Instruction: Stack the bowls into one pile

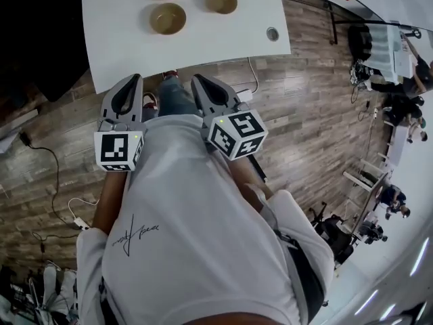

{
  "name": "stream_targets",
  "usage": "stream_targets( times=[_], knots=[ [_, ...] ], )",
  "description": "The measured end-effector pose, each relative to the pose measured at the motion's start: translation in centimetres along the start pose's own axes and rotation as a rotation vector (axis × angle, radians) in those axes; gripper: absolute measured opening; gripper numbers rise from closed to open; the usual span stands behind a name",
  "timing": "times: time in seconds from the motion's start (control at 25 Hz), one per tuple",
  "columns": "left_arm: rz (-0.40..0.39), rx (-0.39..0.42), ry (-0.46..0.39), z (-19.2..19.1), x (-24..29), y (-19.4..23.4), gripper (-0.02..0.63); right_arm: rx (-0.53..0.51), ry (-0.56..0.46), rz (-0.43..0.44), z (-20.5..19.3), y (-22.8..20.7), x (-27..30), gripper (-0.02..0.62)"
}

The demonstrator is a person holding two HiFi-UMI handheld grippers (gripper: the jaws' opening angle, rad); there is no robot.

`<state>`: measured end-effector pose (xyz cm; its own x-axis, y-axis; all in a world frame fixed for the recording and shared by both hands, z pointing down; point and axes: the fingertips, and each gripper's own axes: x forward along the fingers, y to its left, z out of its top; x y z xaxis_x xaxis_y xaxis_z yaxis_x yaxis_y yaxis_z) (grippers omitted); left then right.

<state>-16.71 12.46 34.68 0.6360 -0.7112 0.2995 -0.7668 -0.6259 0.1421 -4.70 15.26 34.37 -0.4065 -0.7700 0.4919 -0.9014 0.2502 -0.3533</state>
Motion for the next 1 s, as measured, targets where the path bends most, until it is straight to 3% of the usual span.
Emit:
stream_targets(
  times=[0.6, 0.84, 1.0],
  knots=[
    [0.077, -0.014, 0.081, 1.7, 10.1, 1.8, 0.008, -0.025, 0.099, 0.084, 5.2, -9.7, 5.3, 0.009],
    [0.148, -0.043, 0.094, 2.0, 13.6, 2.9, 0.008, -0.042, 0.105, 0.07, 7.2, -14.9, 7.6, 0.009],
    [0.152, -0.067, 0.109, 1.7, 15.4, 2.5, 0.008, -0.063, 0.129, 0.061, 7.6, -18.0, 9.2, 0.011]
  ],
)
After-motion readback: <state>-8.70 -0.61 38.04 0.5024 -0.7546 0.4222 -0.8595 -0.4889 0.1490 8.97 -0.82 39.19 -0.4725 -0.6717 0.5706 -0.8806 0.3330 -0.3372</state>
